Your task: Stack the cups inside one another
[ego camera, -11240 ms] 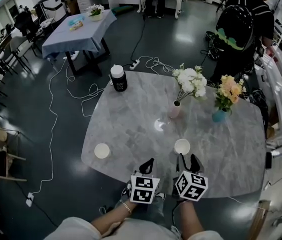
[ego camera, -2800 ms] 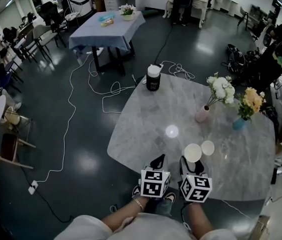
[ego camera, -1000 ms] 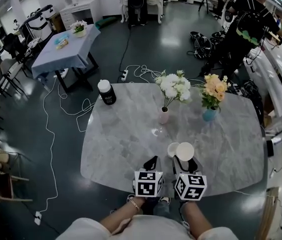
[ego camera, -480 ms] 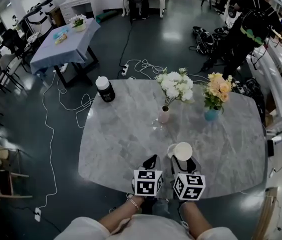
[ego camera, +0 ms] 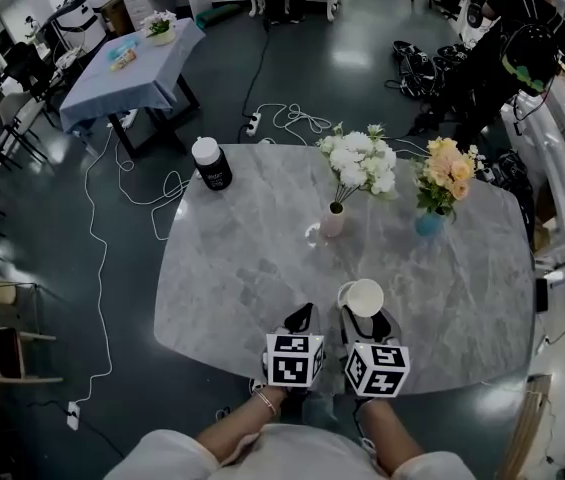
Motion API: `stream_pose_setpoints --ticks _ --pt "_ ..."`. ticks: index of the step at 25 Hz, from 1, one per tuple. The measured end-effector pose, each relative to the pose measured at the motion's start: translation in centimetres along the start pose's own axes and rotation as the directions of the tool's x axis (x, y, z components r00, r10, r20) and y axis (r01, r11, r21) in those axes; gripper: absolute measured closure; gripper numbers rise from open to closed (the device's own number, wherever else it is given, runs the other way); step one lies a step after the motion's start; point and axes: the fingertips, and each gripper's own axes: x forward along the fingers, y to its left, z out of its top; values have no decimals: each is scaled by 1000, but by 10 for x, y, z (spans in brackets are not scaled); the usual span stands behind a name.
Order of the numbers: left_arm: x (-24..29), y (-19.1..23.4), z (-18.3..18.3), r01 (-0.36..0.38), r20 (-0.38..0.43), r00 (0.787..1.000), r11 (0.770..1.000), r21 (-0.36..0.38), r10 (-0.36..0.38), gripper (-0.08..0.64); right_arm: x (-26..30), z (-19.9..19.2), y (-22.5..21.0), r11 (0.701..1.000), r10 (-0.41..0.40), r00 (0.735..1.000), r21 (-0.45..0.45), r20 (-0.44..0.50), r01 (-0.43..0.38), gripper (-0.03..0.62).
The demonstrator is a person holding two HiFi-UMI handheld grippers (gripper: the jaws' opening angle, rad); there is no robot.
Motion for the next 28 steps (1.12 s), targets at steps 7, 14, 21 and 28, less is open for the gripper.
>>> stream_pose_setpoints --ticks 7,14,21,28 --pt "2 2 -4 -3 -9 1000 1000 -10 3 565 3 -1 2 1000 8 1000 -16 -8 -8 370" --pt "0 0 -5 -2 -14 1000 1000 -10 2 565 4 -11 5 999 11 999 -32 -46 -12 344" --pt "-1 -1 -8 -1 -16 1000 1000 -9 1 565 0 -12 0 1000 -5 999 -17 -38 4 344" --pt "-7 -2 -8 -1 -7 1000 1000 -5 1 565 -6 -10 -2 1000 -20 1000 -10 -25 19 344"
